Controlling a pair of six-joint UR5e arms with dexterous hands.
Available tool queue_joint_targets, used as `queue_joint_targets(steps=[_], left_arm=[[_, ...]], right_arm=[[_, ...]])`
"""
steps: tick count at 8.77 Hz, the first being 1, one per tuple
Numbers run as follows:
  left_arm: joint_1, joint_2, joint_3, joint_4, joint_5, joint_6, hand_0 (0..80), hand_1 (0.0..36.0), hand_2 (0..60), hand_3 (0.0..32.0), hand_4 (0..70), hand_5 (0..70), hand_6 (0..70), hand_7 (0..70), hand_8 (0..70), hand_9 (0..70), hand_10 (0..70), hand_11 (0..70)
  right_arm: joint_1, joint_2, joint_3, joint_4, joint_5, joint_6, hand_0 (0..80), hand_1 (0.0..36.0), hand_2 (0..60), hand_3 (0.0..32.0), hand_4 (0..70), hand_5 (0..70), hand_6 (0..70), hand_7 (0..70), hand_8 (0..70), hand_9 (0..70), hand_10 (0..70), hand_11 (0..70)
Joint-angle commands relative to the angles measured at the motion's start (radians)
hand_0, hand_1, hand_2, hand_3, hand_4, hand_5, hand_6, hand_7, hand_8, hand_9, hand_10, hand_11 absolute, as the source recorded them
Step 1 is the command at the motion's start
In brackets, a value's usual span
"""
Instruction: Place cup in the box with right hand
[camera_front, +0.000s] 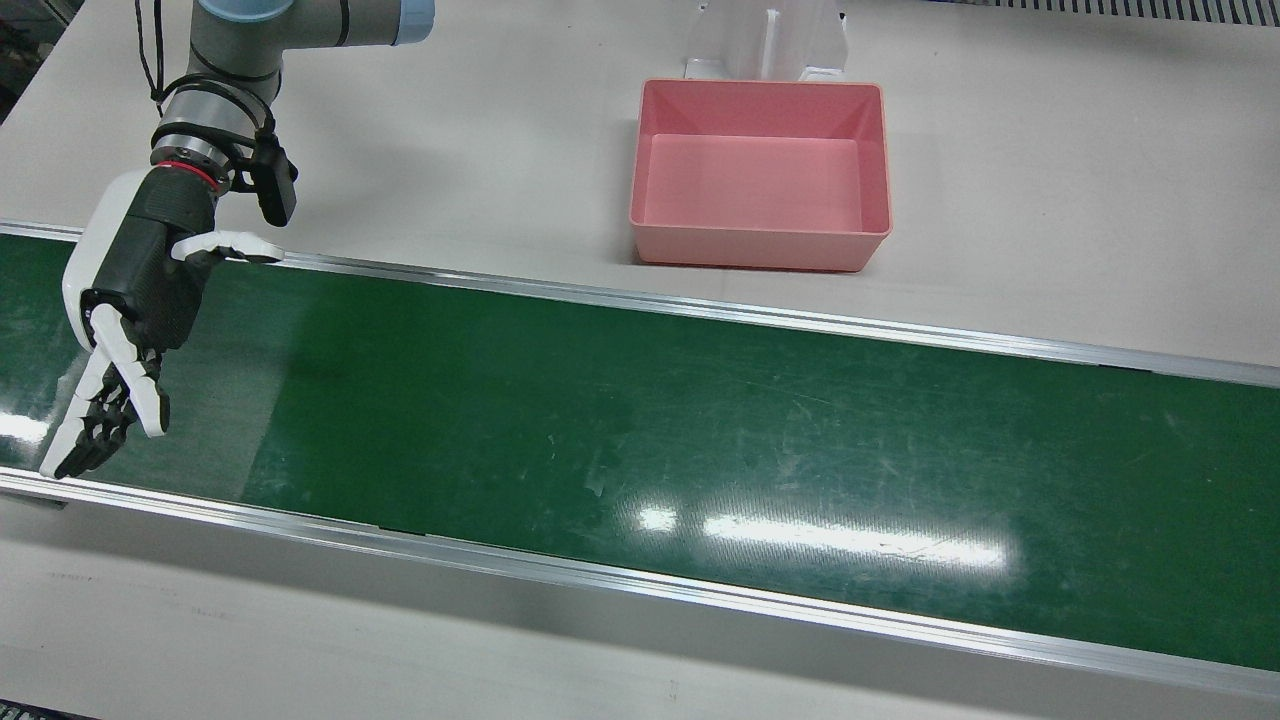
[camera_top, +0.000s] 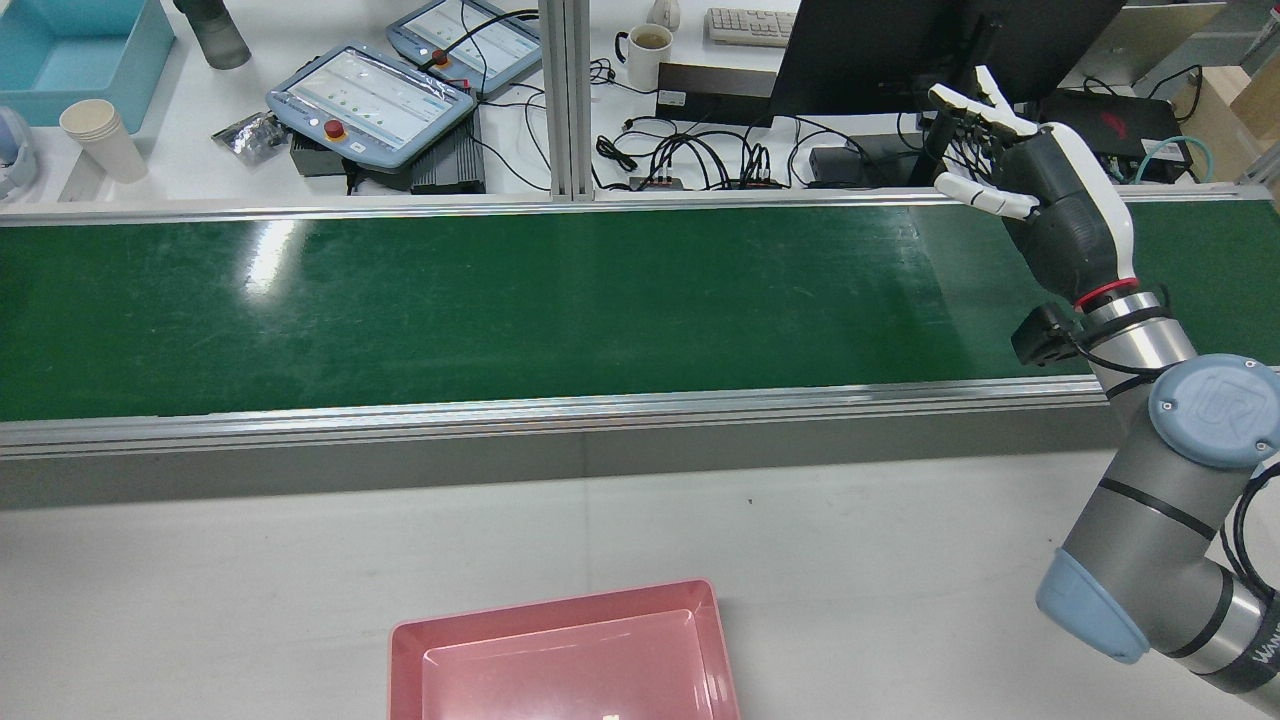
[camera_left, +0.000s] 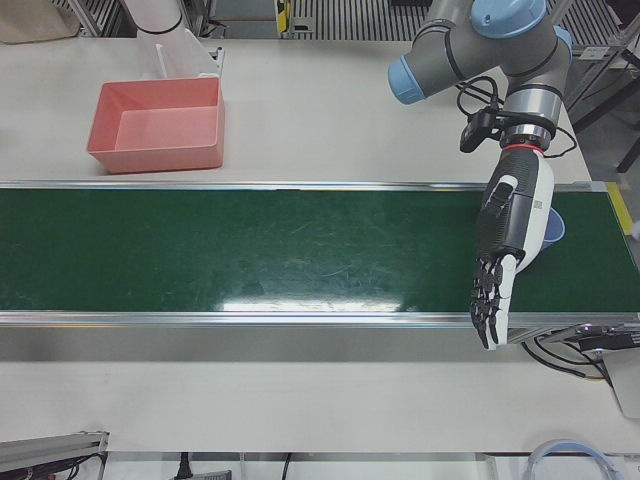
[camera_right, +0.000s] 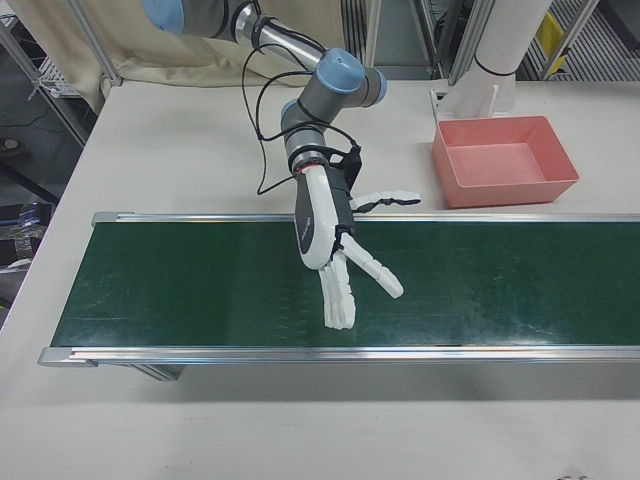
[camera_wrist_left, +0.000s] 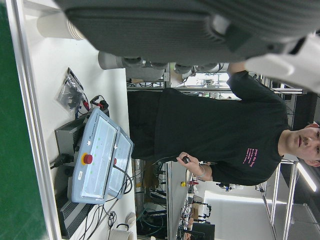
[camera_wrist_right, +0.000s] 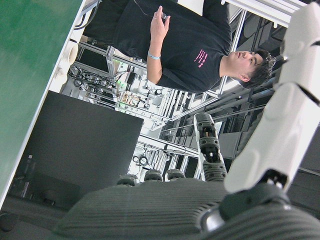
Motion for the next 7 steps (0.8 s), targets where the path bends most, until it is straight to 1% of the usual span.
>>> queue_joint_targets(steps=[1, 3, 7], left_arm=[[0.002, 0.0, 0.002, 0.0, 0.0, -0.001, 0.0, 0.0, 0.0, 0.0, 0.0, 0.0, 0.0, 0.0, 0.0, 0.0, 0.0, 0.0], [0.002, 0.0, 0.001, 0.0, 0.0, 0.0, 0.0, 0.0, 0.0, 0.0, 0.0, 0.0, 0.0, 0.0, 0.0, 0.0, 0.0, 0.0], [0.0, 0.0, -0.001, 0.0, 0.0, 0.0, 0.0, 0.0, 0.0, 0.0, 0.0, 0.0, 0.0, 0.0, 0.0, 0.0, 0.0, 0.0]], right_arm=[[0.017, 0.009, 0.018, -0.005, -0.002, -0.004, 29.5, 6.2, 14.4, 0.0, 13.1, 0.5, 1.0, 8.0, 0.6, 0.2, 0.0, 0.0], [0.023, 0.001, 0.031, -0.003, -0.002, -0.002, 31.0, 7.0, 16.6, 0.0, 14.9, 0.5, 1.4, 8.6, 0.1, 0.3, 0.0, 0.0], [0.004, 0.004, 0.024, -0.003, 0.0, -0.001, 32.2, 7.5, 17.3, 0.0, 14.2, 0.6, 1.3, 8.2, 0.0, 0.2, 0.0, 0.0]])
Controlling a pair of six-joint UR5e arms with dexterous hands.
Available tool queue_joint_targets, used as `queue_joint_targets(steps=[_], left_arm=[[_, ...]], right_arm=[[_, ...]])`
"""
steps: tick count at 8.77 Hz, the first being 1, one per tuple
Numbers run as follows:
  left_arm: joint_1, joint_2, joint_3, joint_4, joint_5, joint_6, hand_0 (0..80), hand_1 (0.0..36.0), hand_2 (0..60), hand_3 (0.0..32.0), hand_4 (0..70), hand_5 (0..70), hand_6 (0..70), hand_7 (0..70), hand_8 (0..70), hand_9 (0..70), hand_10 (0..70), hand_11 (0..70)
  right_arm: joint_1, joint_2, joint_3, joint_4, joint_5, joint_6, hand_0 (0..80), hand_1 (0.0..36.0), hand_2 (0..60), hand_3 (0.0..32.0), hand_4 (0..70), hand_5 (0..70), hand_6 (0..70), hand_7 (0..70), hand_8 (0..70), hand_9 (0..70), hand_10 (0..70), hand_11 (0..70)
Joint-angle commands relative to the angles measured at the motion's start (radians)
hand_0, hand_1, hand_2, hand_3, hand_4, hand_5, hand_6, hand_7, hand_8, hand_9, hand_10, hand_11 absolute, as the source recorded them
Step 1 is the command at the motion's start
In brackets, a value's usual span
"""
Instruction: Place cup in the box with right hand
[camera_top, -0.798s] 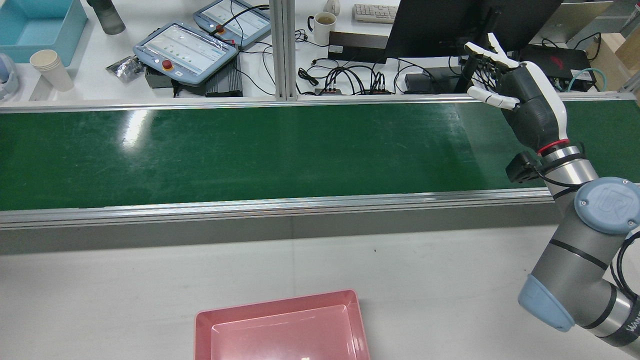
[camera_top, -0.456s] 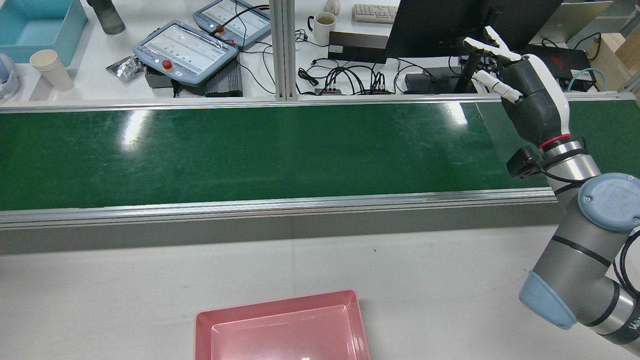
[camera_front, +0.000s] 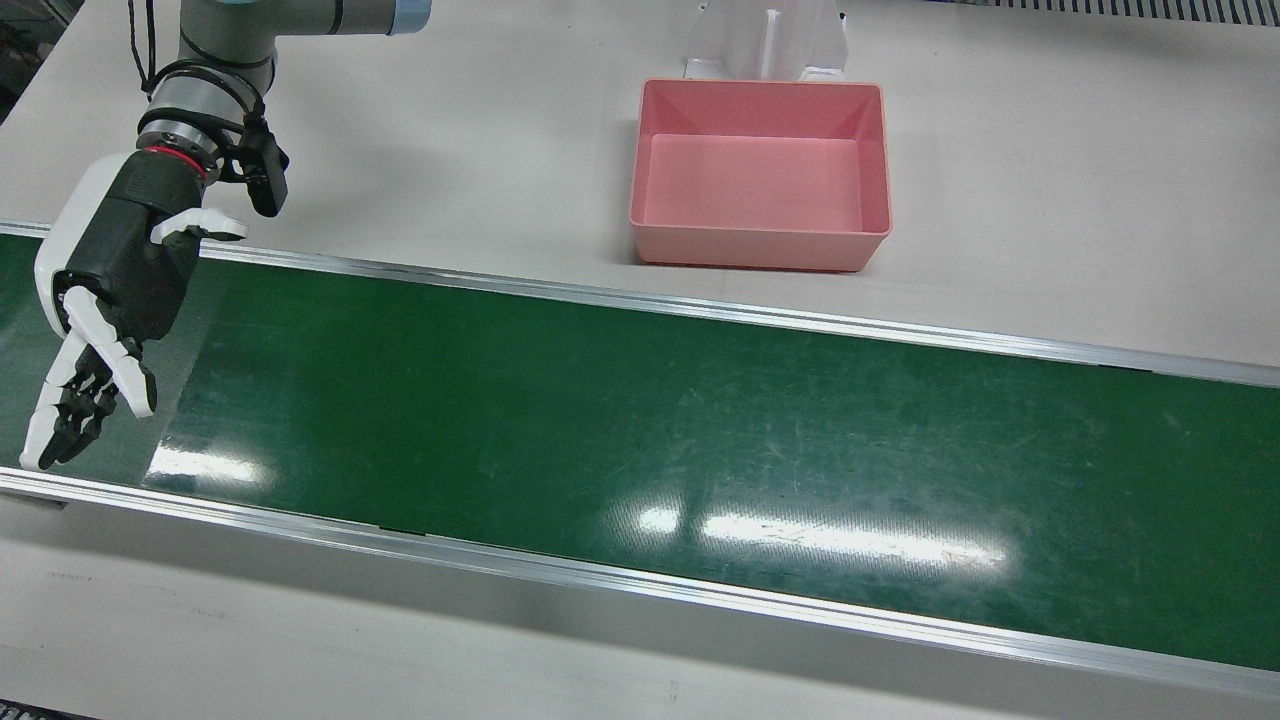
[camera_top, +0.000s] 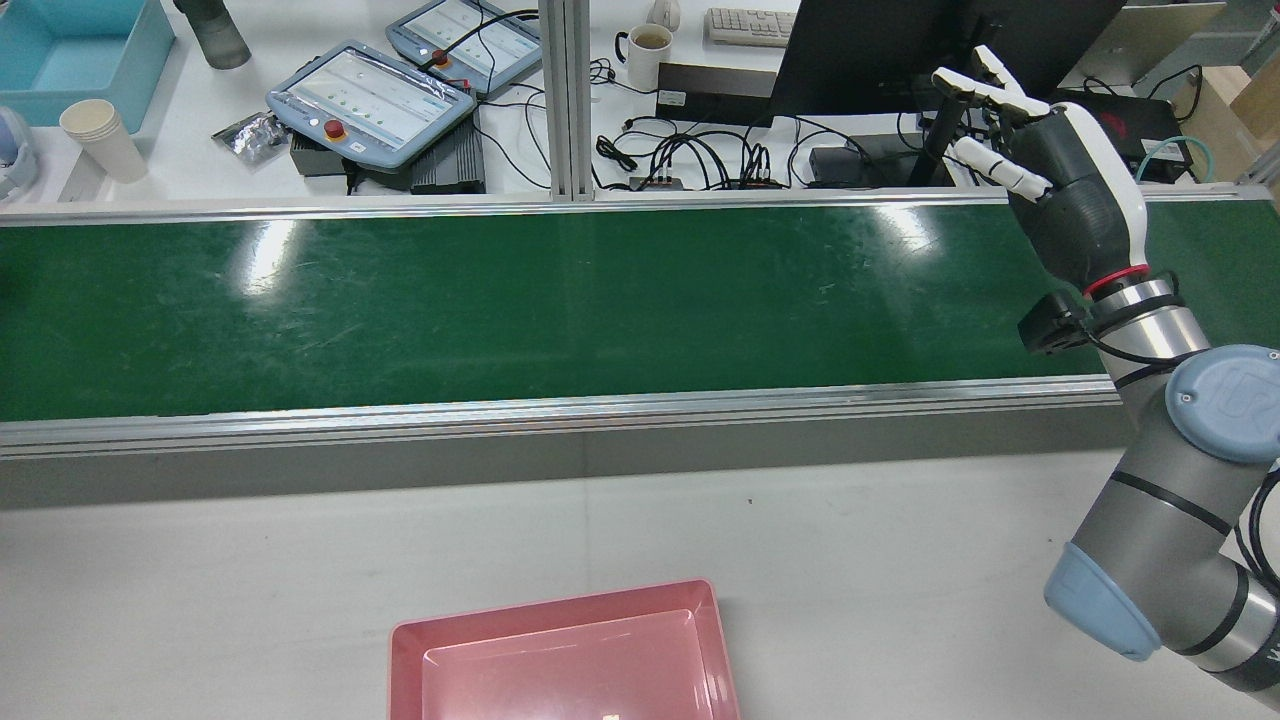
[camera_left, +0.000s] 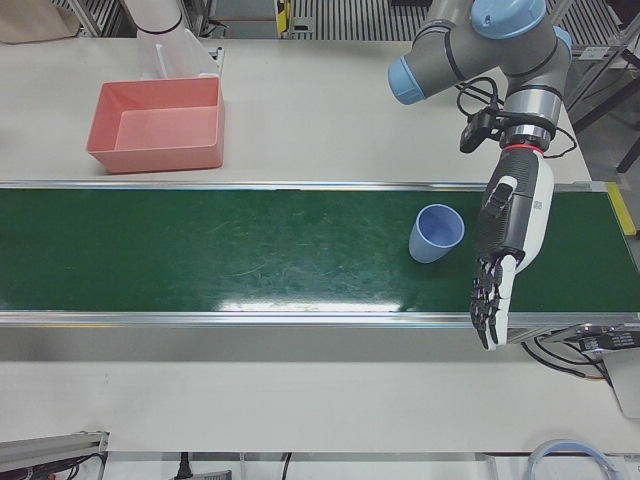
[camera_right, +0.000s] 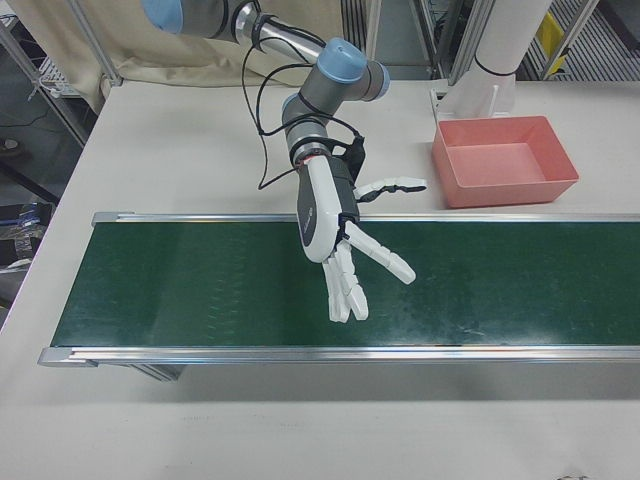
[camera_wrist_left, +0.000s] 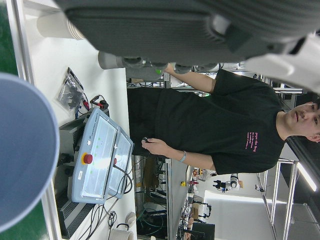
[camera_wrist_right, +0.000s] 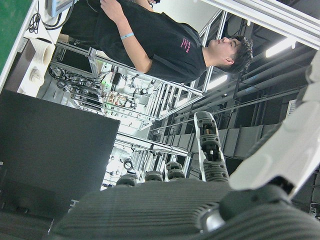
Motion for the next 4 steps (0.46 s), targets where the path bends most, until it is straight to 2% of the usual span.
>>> queue_joint_targets(steps=[1, 4], left_arm=[[-0.001, 0.0, -0.001, 0.0, 0.0, -0.001, 0.0, 0.0, 0.0, 0.0, 0.0, 0.0, 0.0, 0.0, 0.0, 0.0, 0.0, 0.0], [-0.001, 0.0, -0.002, 0.002, 0.0, 0.0, 0.0, 0.0, 0.0, 0.0, 0.0, 0.0, 0.0, 0.0, 0.0, 0.0, 0.0, 0.0]], right_arm=[[-0.022, 0.003, -0.015, 0.0, 0.001, -0.001, 32.4, 7.5, 17.0, 0.0, 14.0, 0.6, 1.0, 8.3, 0.0, 0.2, 0.0, 0.0], [-0.028, -0.001, -0.069, -0.001, -0.001, -0.007, 35.4, 8.3, 17.8, 0.0, 12.4, 0.9, 0.8, 7.7, 0.0, 0.1, 0.0, 0.0]])
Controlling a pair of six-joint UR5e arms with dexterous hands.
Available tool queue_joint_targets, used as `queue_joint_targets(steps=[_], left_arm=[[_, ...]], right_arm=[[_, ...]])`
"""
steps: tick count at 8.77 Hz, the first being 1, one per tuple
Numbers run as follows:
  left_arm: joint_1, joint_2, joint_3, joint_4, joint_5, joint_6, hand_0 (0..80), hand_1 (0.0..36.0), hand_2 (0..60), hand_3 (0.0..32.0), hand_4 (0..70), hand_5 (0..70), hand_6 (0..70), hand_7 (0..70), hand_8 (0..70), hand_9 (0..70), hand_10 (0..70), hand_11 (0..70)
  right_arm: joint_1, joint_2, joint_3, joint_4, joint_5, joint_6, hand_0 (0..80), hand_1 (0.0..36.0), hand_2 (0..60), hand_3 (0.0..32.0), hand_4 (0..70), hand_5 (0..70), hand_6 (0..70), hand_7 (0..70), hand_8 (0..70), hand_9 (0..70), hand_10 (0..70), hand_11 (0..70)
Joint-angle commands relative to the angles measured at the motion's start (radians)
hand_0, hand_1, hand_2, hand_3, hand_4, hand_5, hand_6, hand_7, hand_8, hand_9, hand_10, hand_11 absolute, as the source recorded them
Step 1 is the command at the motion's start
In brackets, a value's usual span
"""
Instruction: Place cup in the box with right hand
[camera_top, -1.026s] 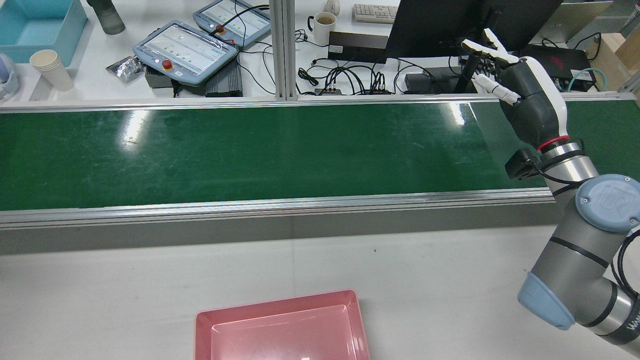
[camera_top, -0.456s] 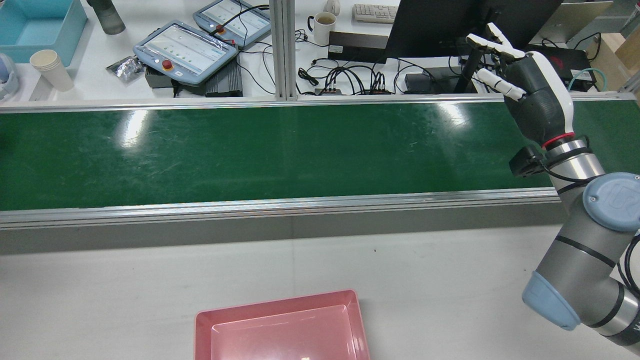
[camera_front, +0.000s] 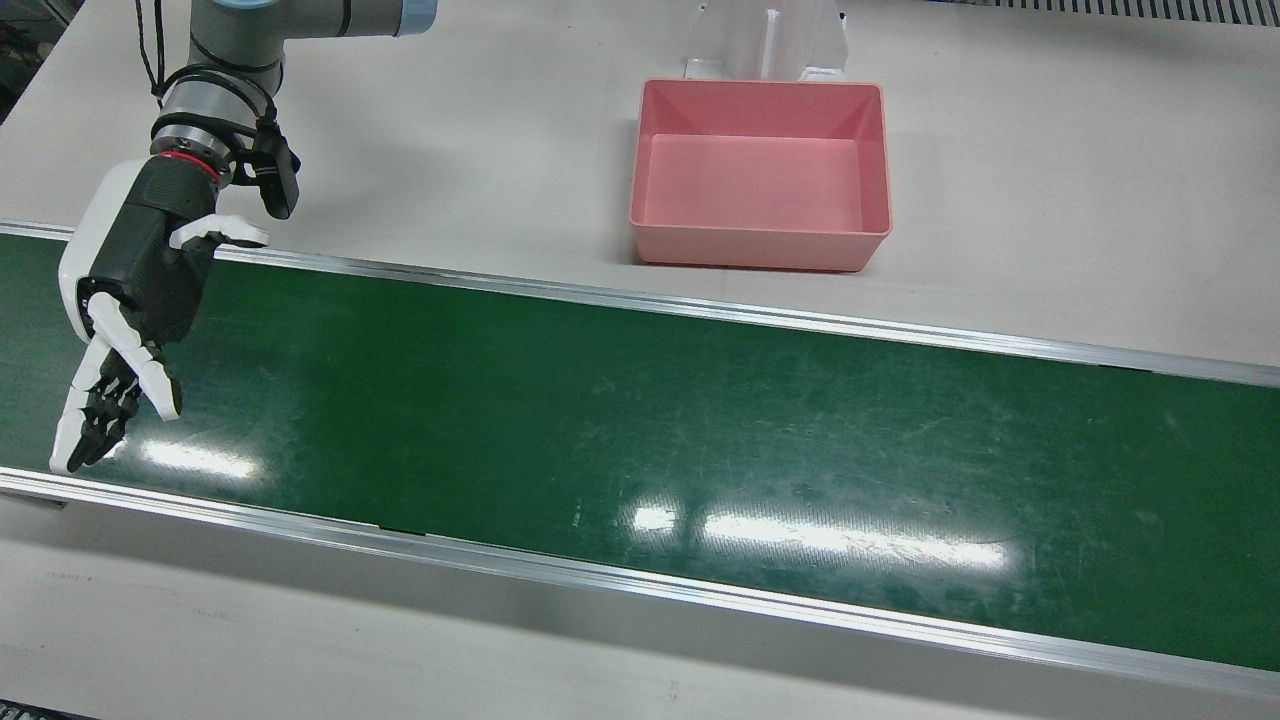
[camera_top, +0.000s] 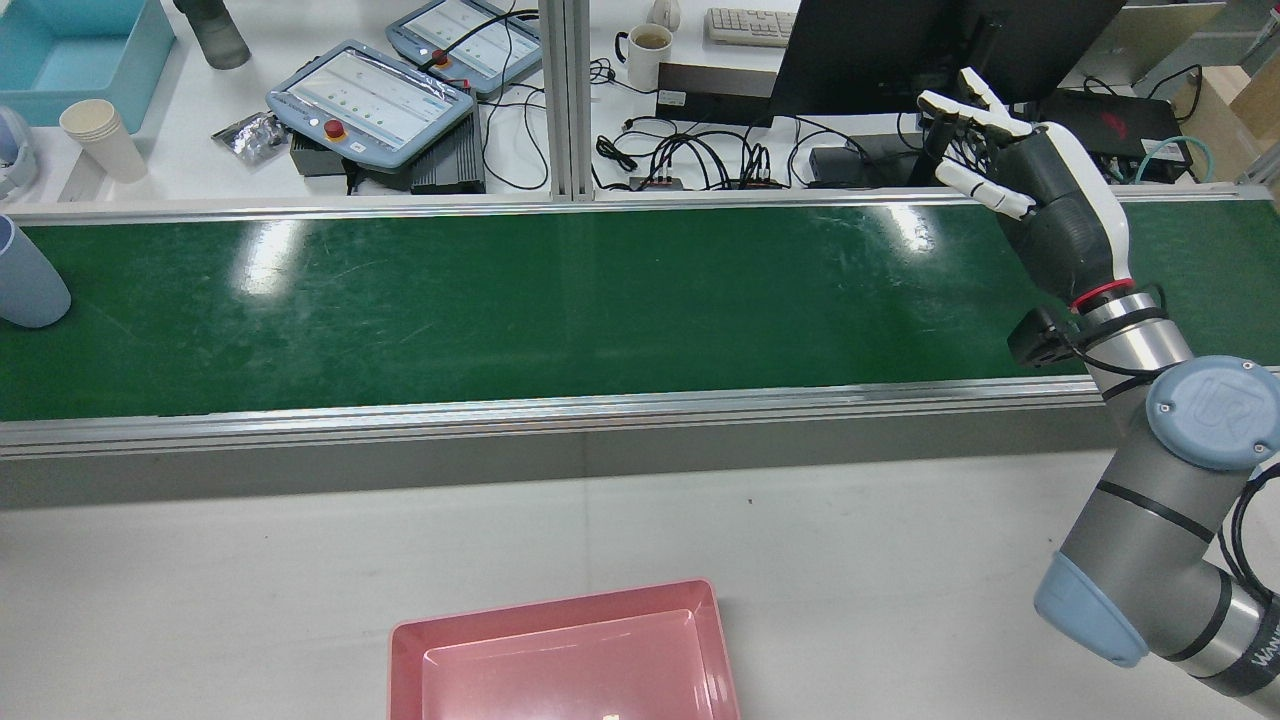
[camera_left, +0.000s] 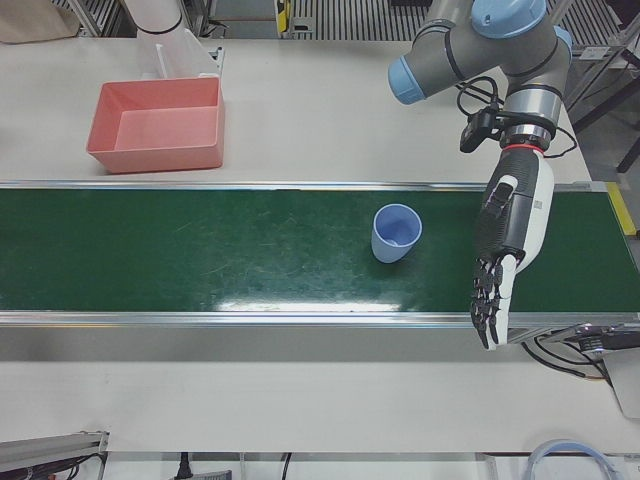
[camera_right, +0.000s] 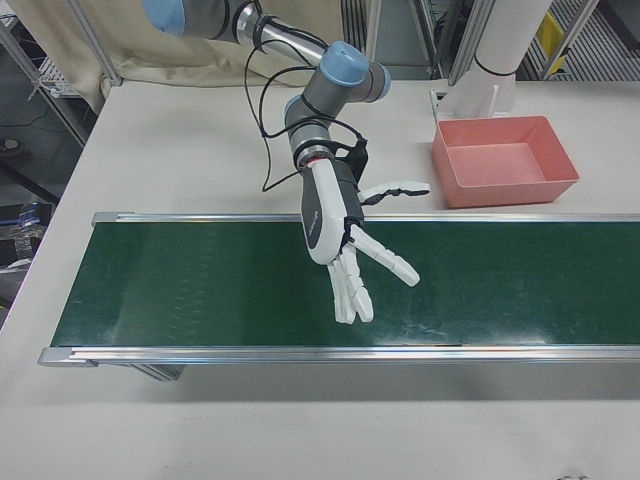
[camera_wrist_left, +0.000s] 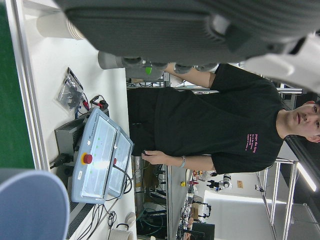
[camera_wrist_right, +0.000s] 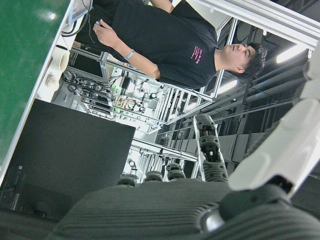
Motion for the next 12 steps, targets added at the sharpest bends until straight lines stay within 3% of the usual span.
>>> queue_joint_targets(steps=[1, 2, 3, 5, 6, 7, 8, 9, 10, 11, 12], left_arm=[[0.0, 0.0, -0.002, 0.001, 0.0, 0.0, 0.0, 0.0, 0.0, 0.0, 0.0, 0.0, 0.0, 0.0, 0.0, 0.0, 0.0, 0.0], [0.0, 0.0, -0.002, 0.001, 0.0, 0.0, 0.0, 0.0, 0.0, 0.0, 0.0, 0.0, 0.0, 0.0, 0.0, 0.0, 0.0, 0.0], [0.0, 0.0, -0.002, 0.002, 0.0, 0.0, 0.0, 0.0, 0.0, 0.0, 0.0, 0.0, 0.0, 0.0, 0.0, 0.0, 0.0, 0.0], [0.0, 0.0, -0.002, 0.001, 0.0, 0.0, 0.0, 0.0, 0.0, 0.0, 0.0, 0.0, 0.0, 0.0, 0.0, 0.0, 0.0, 0.0], [0.0, 0.0, -0.002, 0.001, 0.0, 0.0, 0.0, 0.0, 0.0, 0.0, 0.0, 0.0, 0.0, 0.0, 0.0, 0.0, 0.0, 0.0], [0.0, 0.0, -0.002, 0.001, 0.0, 0.0, 0.0, 0.0, 0.0, 0.0, 0.0, 0.0, 0.0, 0.0, 0.0, 0.0, 0.0, 0.0], [0.0, 0.0, -0.001, 0.001, 0.0, -0.001, 0.0, 0.0, 0.0, 0.0, 0.0, 0.0, 0.0, 0.0, 0.0, 0.0, 0.0, 0.0], [0.0, 0.0, -0.002, 0.001, 0.0, 0.0, 0.0, 0.0, 0.0, 0.0, 0.0, 0.0, 0.0, 0.0, 0.0, 0.0, 0.0, 0.0], [0.0, 0.0, -0.002, 0.001, 0.0, 0.0, 0.0, 0.0, 0.0, 0.0, 0.0, 0.0, 0.0, 0.0, 0.0, 0.0, 0.0, 0.0], [0.0, 0.0, -0.002, 0.001, 0.0, 0.0, 0.0, 0.0, 0.0, 0.0, 0.0, 0.0, 0.0, 0.0, 0.0, 0.0, 0.0, 0.0], [0.0, 0.0, -0.002, 0.001, 0.0, 0.0, 0.0, 0.0, 0.0, 0.0, 0.0, 0.0, 0.0, 0.0, 0.0, 0.0, 0.0, 0.0]], right_arm=[[-0.008, 0.0, -0.047, -0.001, -0.003, -0.003, 40.6, 11.5, 20.2, 0.0, 11.1, 2.0, 0.7, 5.7, 0.3, 0.0, 0.0, 0.0], [-0.008, 0.001, -0.048, -0.001, -0.003, -0.003, 51.2, 22.4, 21.5, 0.0, 15.1, 5.5, 3.1, 6.8, 1.8, 0.0, 0.0, 0.0], [-0.014, 0.001, -0.049, -0.001, -0.001, -0.005, 53.2, 24.1, 20.8, 0.0, 17.1, 6.1, 3.5, 7.1, 2.4, 0.0, 0.0, 0.0], [-0.034, 0.009, -0.07, 0.002, 0.0, -0.005, 47.5, 17.0, 19.3, 0.0, 18.6, 3.9, 3.0, 7.6, 1.9, 0.1, 0.0, 0.0], [-0.036, 0.011, -0.072, 0.002, -0.001, -0.006, 46.5, 15.4, 19.0, 0.0, 18.4, 3.3, 2.9, 7.8, 1.7, 0.1, 0.0, 0.0], [-0.034, 0.011, -0.074, 0.002, -0.003, -0.006, 36.4, 9.7, 20.8, 0.0, 14.8, 1.6, 2.6, 8.4, 1.4, 0.2, 0.0, 0.0], [-0.036, 0.017, -0.072, 0.002, -0.004, -0.008, 20.4, 5.8, 20.6, 0.0, 16.5, 0.3, 3.2, 12.2, 1.6, 1.2, 0.0, 0.0], [-0.037, 0.026, -0.071, -0.001, -0.008, -0.015, 9.4, 3.4, 21.7, 0.0, 19.2, 0.0, 3.7, 15.4, 1.9, 2.8, 0.0, 0.0], [-0.039, 0.035, -0.069, -0.001, -0.011, -0.028, 16.7, 5.5, 22.7, 0.0, 16.9, 0.2, 3.4, 13.8, 1.6, 1.7, 0.0, 0.0], [-0.039, 0.047, -0.067, -0.001, -0.014, -0.047, 46.1, 15.6, 16.9, 0.0, 13.5, 3.5, 3.3, 10.0, 1.6, 0.6, 0.0, 0.0], [-0.039, 0.053, -0.067, -0.001, -0.014, -0.067, 53.6, 23.5, 14.9, 0.0, 10.9, 5.9, 2.2, 7.2, 1.0, 0.0, 0.0, 0.0]])
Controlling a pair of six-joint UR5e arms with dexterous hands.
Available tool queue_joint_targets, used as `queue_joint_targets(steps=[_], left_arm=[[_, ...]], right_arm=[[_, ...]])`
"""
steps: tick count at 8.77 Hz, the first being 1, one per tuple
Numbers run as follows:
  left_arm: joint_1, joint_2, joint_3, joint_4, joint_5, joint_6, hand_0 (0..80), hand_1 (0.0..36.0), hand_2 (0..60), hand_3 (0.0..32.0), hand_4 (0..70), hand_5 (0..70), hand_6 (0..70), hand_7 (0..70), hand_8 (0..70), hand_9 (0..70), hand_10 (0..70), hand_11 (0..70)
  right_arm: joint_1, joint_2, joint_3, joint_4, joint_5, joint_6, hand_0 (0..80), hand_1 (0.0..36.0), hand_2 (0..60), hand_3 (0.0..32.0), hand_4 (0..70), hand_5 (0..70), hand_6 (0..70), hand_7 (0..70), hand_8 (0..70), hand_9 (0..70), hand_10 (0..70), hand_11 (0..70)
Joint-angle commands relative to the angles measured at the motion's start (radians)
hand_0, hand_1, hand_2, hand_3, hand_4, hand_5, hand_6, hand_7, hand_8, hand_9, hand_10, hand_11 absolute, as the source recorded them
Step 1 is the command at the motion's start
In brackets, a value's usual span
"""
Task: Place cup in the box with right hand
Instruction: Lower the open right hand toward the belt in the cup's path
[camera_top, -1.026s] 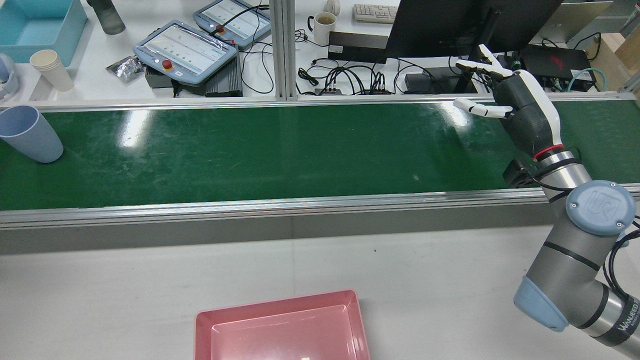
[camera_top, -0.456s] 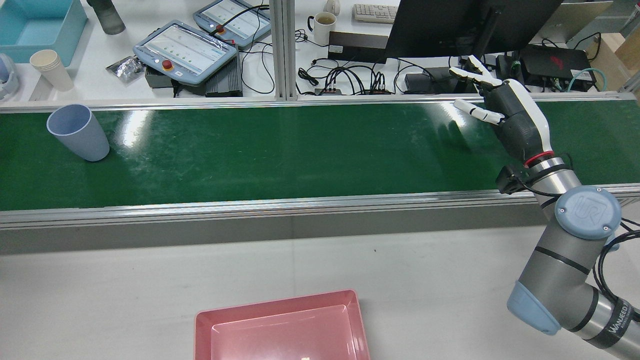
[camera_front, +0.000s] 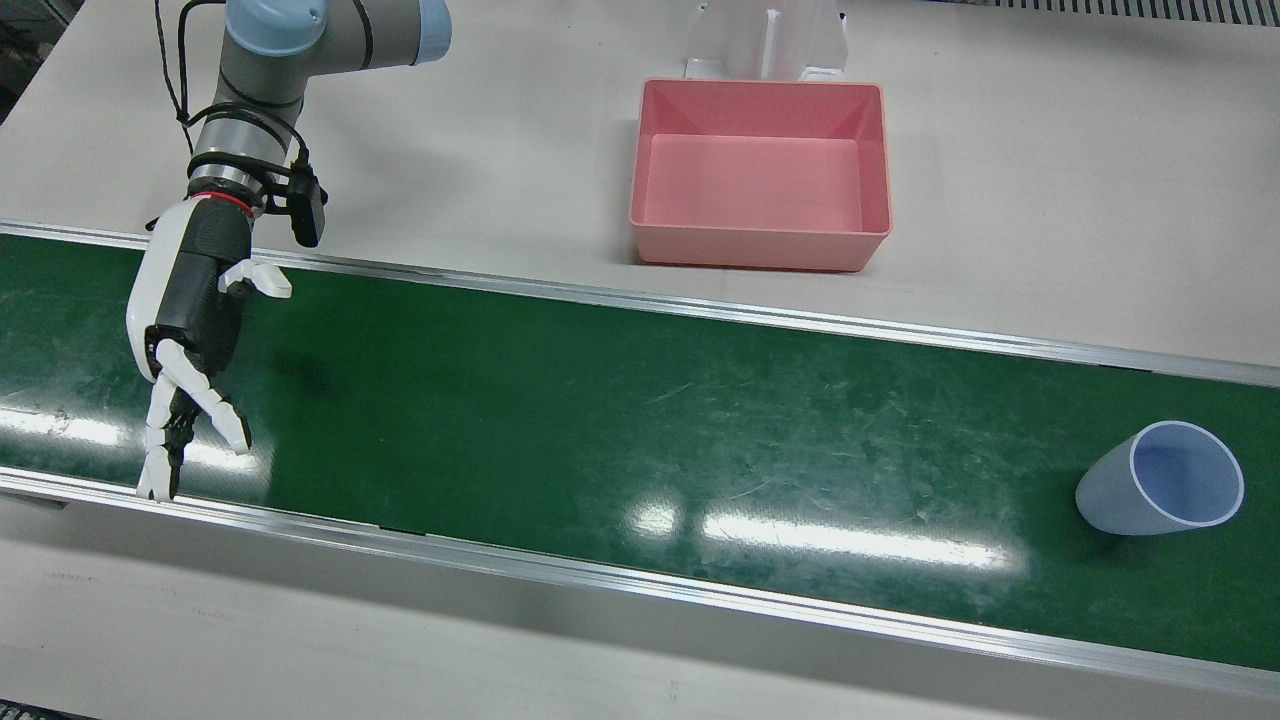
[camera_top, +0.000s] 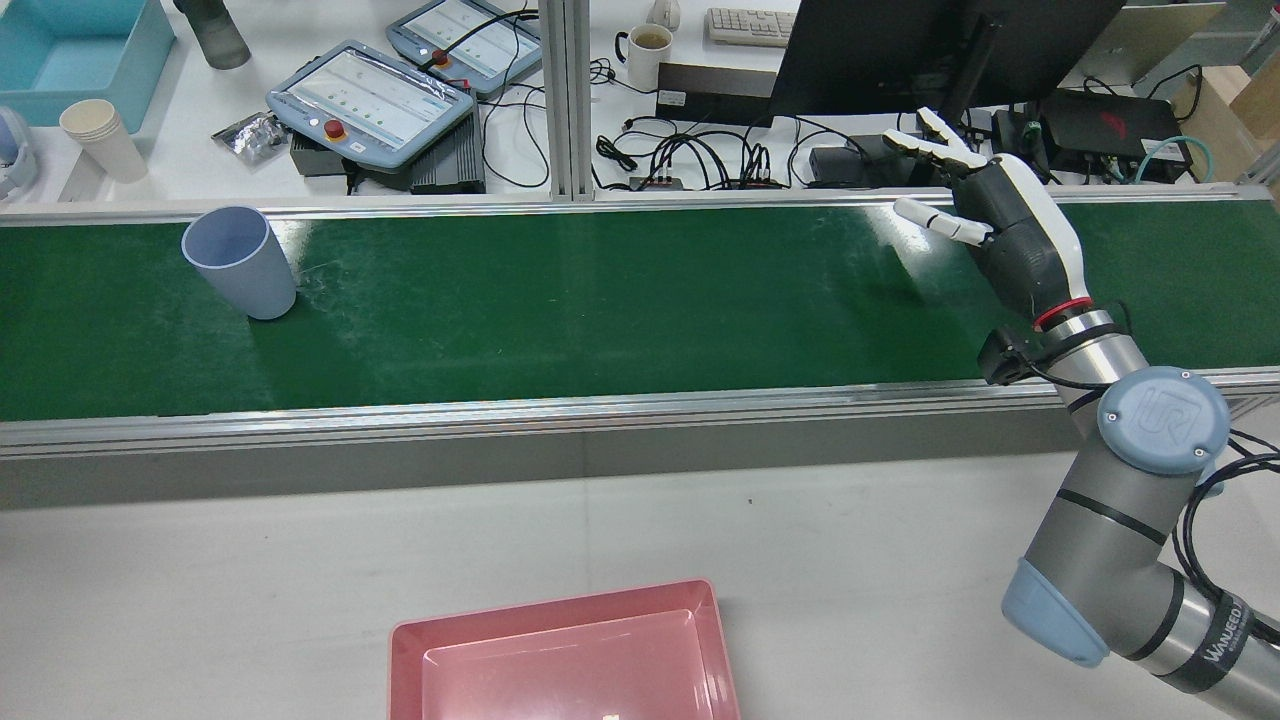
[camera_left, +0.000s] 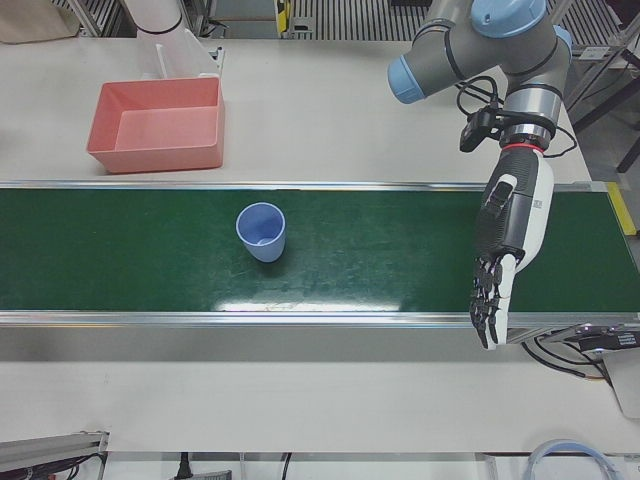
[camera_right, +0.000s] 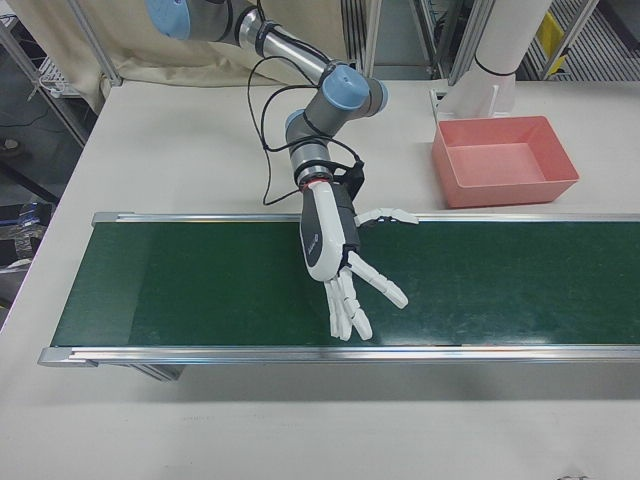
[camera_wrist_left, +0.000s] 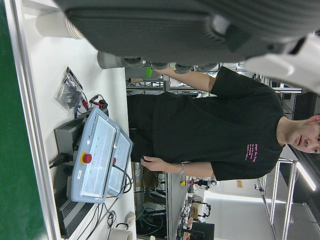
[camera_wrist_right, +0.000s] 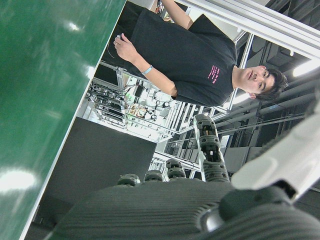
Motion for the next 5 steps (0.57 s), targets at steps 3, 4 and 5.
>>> queue_joint_targets(steps=[3, 4, 5], left_arm=[[0.0, 0.0, 0.0, 0.0, 0.0, 0.0, 0.0, 0.0, 0.0, 0.0, 0.0, 0.0, 0.0, 0.0, 0.0, 0.0, 0.0, 0.0], [0.0, 0.0, 0.0, 0.0, 0.0, 0.0, 0.0, 0.0, 0.0, 0.0, 0.0, 0.0, 0.0, 0.0, 0.0, 0.0, 0.0, 0.0], [0.0, 0.0, 0.0, 0.0, 0.0, 0.0, 0.0, 0.0, 0.0, 0.0, 0.0, 0.0, 0.0, 0.0, 0.0, 0.0, 0.0, 0.0]], right_arm=[[-0.021, 0.041, -0.004, 0.001, 0.01, -0.066, 54.8, 26.5, 16.1, 32.0, 0.0, 6.9, 0.0, 1.1, 0.0, 0.0, 0.0, 0.0], [-0.051, 0.047, -0.004, 0.003, 0.013, -0.068, 53.0, 24.6, 16.8, 32.0, 0.0, 6.2, 0.0, 1.6, 0.0, 0.0, 0.0, 0.0], [-0.074, 0.047, -0.004, 0.006, 0.015, -0.066, 52.0, 23.1, 16.0, 32.0, 0.0, 5.8, 0.0, 2.2, 0.0, 0.0, 0.0, 0.0]])
